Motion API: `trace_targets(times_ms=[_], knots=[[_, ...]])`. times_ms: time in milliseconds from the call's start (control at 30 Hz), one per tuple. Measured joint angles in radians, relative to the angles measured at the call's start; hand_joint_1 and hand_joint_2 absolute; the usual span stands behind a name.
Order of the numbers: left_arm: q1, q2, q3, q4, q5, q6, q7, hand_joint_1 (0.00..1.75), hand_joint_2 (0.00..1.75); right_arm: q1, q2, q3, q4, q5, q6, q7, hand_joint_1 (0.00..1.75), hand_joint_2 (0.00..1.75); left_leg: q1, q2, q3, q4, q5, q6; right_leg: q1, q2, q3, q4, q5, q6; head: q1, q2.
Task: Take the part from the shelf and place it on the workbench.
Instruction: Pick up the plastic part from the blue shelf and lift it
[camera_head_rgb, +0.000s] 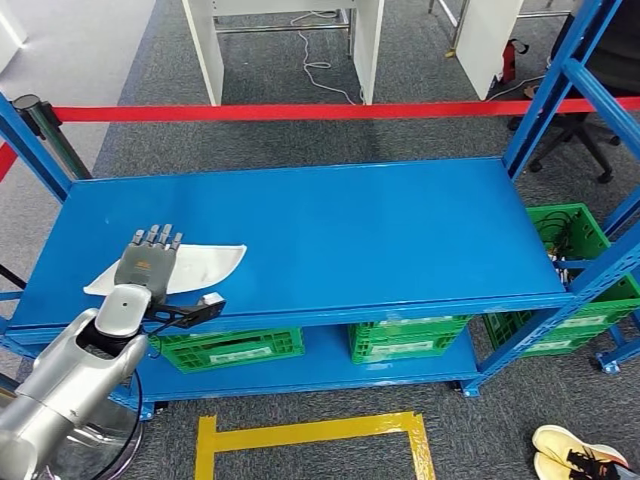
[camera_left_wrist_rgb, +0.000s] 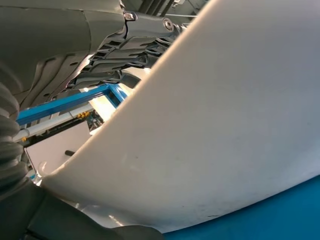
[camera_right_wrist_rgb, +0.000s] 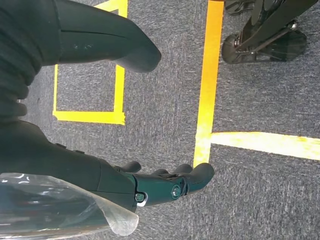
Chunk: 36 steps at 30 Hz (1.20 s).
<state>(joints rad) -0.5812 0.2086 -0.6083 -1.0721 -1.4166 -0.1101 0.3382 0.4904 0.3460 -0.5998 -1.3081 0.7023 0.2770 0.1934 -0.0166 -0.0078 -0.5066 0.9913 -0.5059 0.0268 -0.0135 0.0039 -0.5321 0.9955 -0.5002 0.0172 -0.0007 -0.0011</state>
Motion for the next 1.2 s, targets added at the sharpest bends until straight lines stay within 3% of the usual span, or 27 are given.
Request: trace_targets(times_ms=[67,200,900,1200], knots=[[0.000,0.000,0.000,0.000,-0.001,-0.002,0.002,0.05,1.75,0.000,0.000,0.000,0.000,0.000,0.001,0.002,0.00,1.75,0.000,0.000,0.000,0.000,0.000,0.000,0.000,0.000,0.000,0.000,0.000,0.000,0.000,0.000],[0.000,0.002,0.004,0.003,-0.001,-0.011,0.006,1.71,1.75,0.001,0.000,0.000,0.000,-0.002,0.009,0.004,0.00,1.75,0.000,0.000,0.000,0.000,0.000,0.000,0.000,0.000,0.000,0.000,0.000,0.000,0.000,0.000],[-0.005,-0.018,-0.008,0.036,0.026,-0.015,-0.024,1.75,1.75,0.000,0.000,0.001,0.000,0.001,0.023,-0.001,0.00,1.75,0.000,0.000,0.000,0.000,0.000,0.000,0.000,0.000,0.000,0.000,0.000,0.000,0.000,0.000],[-0.007,-0.021,-0.009,0.037,0.071,0.035,-0.058,1.75,1.75,0.000,0.000,0.001,0.000,0.007,0.031,-0.008,0.00,1.75,0.000,0.000,0.000,0.000,0.000,0.000,0.000,0.000,0.000,0.000,0.000,0.000,0.000,0.000]])
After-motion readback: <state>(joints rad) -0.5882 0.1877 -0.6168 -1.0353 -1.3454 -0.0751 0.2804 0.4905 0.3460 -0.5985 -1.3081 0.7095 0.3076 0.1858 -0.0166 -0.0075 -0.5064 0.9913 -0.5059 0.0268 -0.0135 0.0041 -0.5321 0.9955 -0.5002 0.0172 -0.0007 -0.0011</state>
